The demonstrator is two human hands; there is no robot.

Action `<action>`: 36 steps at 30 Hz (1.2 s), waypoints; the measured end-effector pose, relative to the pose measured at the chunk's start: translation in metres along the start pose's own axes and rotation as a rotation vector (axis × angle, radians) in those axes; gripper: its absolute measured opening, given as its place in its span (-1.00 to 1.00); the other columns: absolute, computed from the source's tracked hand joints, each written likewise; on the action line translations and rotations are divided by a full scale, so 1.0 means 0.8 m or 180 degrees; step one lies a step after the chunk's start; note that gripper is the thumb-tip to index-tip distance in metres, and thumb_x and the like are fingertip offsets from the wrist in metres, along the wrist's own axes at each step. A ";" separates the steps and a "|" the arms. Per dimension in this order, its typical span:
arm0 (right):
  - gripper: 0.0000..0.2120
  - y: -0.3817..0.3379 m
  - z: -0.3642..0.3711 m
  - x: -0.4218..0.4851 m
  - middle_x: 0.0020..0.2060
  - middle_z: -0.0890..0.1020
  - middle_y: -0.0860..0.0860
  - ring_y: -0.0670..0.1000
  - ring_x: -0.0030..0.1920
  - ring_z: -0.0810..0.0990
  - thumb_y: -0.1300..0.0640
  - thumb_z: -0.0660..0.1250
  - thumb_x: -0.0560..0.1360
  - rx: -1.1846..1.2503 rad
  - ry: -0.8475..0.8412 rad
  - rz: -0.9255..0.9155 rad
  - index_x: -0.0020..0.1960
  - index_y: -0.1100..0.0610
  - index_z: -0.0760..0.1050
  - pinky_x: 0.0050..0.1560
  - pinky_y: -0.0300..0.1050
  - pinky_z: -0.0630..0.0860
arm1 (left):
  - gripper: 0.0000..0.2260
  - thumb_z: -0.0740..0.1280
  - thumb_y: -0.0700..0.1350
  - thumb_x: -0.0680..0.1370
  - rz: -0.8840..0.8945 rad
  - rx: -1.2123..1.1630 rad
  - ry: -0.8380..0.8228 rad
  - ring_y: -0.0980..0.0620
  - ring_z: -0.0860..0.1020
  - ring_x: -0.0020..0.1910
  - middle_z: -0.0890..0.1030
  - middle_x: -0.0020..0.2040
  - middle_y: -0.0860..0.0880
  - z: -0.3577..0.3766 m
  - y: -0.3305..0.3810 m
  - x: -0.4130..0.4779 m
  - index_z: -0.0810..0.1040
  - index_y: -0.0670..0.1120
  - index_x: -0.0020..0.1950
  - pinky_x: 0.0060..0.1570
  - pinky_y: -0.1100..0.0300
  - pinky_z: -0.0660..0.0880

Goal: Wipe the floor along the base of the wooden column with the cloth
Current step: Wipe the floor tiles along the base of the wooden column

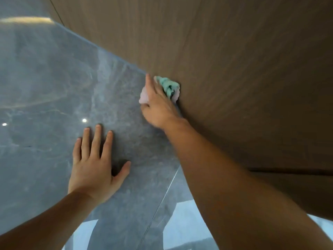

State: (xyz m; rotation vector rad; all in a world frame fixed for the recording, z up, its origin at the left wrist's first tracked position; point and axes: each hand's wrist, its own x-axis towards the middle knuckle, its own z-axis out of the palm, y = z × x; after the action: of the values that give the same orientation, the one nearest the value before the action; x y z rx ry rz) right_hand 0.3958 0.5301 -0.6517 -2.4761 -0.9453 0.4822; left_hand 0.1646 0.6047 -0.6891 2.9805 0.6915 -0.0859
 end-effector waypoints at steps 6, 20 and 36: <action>-0.18 -0.008 0.011 -0.044 0.58 0.05 0.15 0.13 0.57 0.02 0.16 0.30 0.45 0.0212 0.0287 0.0230 0.56 0.23 -0.08 0.56 -0.02 0.02 | -0.21 0.13 0.33 0.46 -0.0070 -0.0069 -0.0067 -0.27 0.05 0.59 0.14 0.61 -0.21 -0.010 0.003 0.000 0.21 -0.12 0.56 0.54 -0.19 0.00; -0.31 -0.013 0.039 -0.228 0.56 0.10 0.19 0.12 0.58 0.01 0.03 0.26 0.52 0.0183 0.0372 0.0182 0.53 0.26 0.08 0.56 0.02 0.01 | -0.23 0.14 0.32 0.46 -0.0084 -0.0195 -0.0037 -0.28 0.06 0.59 0.17 0.60 -0.21 -0.011 0.008 -0.005 0.22 -0.12 0.54 0.53 -0.19 0.01; -0.34 -0.016 0.063 -0.362 0.55 0.12 0.00 0.04 0.54 0.17 -0.06 0.22 0.51 0.0274 0.0581 0.1186 0.52 0.17 0.18 0.50 -0.16 0.11 | -0.25 0.13 0.32 0.47 -0.0132 -0.0273 0.0015 -0.27 0.06 0.58 0.17 0.59 -0.19 -0.009 0.007 -0.005 0.24 -0.10 0.53 0.54 -0.17 0.00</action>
State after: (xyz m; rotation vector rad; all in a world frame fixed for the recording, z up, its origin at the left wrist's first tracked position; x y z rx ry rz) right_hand 0.1614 0.3524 -0.6409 -2.5695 -0.3838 0.3942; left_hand 0.1639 0.5987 -0.6812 2.8862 0.7383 -0.0505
